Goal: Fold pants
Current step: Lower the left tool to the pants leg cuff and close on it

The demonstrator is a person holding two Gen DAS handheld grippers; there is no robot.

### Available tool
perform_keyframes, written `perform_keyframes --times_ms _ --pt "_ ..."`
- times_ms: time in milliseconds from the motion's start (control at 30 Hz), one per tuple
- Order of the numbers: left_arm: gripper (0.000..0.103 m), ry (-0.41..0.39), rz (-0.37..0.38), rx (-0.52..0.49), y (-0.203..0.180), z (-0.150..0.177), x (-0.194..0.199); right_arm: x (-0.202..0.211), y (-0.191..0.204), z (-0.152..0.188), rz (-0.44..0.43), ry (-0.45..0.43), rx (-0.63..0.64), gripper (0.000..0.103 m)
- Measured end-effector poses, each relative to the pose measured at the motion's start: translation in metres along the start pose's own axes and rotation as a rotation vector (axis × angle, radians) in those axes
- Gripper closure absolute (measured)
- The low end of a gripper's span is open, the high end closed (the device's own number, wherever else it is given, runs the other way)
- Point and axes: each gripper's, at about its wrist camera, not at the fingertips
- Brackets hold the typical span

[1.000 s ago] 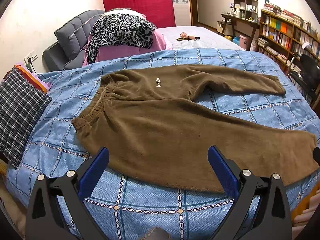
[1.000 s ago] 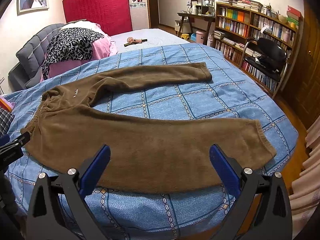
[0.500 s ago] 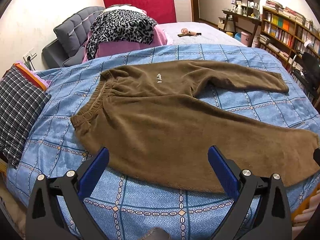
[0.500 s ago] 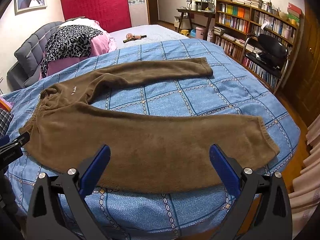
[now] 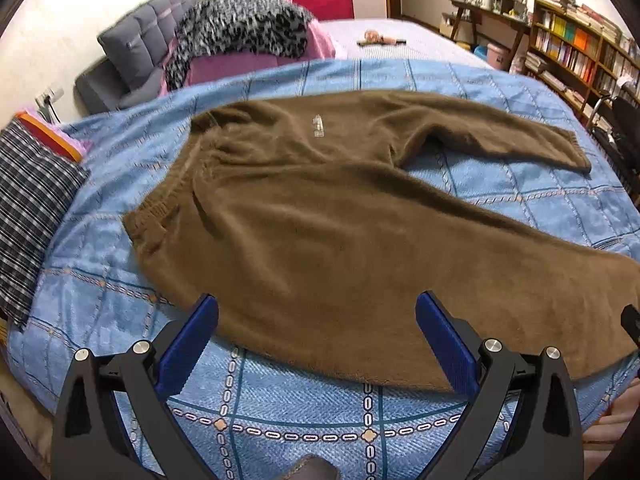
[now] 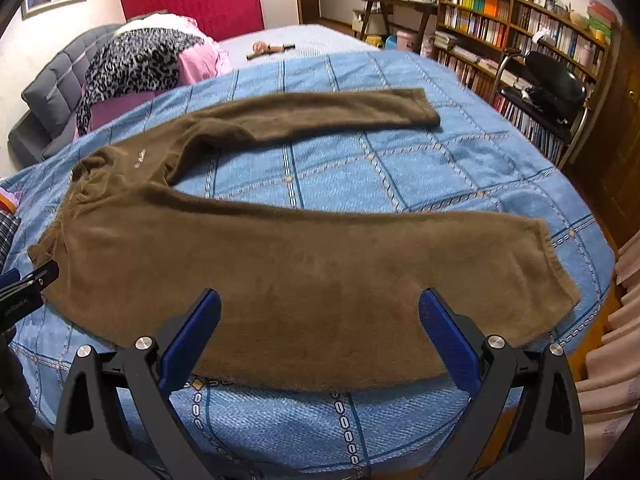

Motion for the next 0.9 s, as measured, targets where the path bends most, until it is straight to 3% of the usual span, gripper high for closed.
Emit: perform_keyframes --times_ms 467,900 --pt "0.005 0.105 -0.118 0.120 0.069 -0.037 -0.081 -0.065 -0.001 -0.031 0.023 0.081 -0.044 0.002" --pt "0.005 0.134 -0.129 0.148 0.098 -0.086 -0.125 -0.100 0.002 -0.081 0.031 0.085 -0.065 0.002"
Point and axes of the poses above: each gripper's, at about its wrist camera, not at the fingertips, and x roughly against the way its jaws point, y to its left, z to its underside, and after that the axes turned 6 degrees about -x, right-handed
